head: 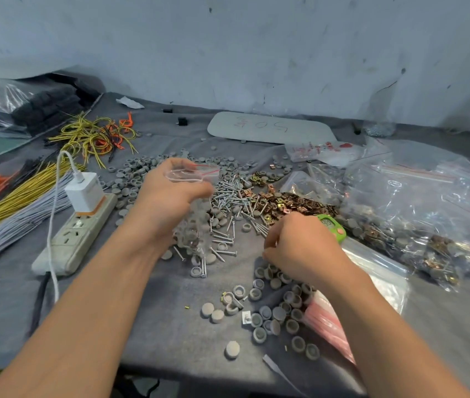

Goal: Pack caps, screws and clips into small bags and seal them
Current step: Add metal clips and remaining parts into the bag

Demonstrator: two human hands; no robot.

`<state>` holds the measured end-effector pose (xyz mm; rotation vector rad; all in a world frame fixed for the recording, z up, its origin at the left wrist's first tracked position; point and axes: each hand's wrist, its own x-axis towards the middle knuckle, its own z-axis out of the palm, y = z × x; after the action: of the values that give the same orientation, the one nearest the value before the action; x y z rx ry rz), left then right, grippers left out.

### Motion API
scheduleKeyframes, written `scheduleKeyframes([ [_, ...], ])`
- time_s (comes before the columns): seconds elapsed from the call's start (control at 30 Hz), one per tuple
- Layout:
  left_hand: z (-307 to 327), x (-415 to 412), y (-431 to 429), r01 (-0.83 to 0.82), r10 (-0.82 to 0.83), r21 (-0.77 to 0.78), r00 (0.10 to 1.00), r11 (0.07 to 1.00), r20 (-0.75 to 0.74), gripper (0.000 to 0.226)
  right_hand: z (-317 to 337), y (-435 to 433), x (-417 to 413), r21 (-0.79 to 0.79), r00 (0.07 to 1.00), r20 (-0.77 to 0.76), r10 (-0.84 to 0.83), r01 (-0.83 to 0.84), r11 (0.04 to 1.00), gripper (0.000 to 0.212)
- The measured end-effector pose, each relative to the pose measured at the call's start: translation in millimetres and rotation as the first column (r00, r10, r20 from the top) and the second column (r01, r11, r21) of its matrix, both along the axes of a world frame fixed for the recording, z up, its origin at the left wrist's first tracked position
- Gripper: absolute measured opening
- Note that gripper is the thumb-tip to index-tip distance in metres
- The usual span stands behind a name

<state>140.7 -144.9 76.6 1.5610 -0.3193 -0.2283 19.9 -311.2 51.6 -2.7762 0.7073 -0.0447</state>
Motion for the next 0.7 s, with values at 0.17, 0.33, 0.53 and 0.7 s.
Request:
scheduleKeyframes([
  [0.17, -3.1, 4.0, -0.9, -0.002, 0.001, -0.029, 0.999, 1.0, -0.038, 0.038, -4.8, 9.4, 3.8, -0.032, 0.99, -0.121, 0.069, -0.073, 0.997, 0.011],
  [0.33, -7.8, 8.2, -3.4, 0.008, -0.008, -0.013, 0.999, 1.0, -0.042, 0.048, -1.5, 15.7, 2.0, 0.02, 0.977, -0.141, 0.159, -0.158, 0.987, 0.014],
  [0.53, -12.4, 4.0, -3.3, 0.157, -0.164, 0.123, 0.985, 0.98, 0.05, 0.059, 4.7, 15.7, 3.9, 0.256, 0.914, 0.406, -0.02, -0.092, 0.962, 0.009],
  [0.7, -15.7, -15.0, -15.4, 0.239, -0.325, 0.346, 0.92, 0.907, 0.218, 0.062, 17.5, 14.9, 3.5, 0.421, 0.59, 0.779, -0.214, -0.239, 0.875, 0.009],
])
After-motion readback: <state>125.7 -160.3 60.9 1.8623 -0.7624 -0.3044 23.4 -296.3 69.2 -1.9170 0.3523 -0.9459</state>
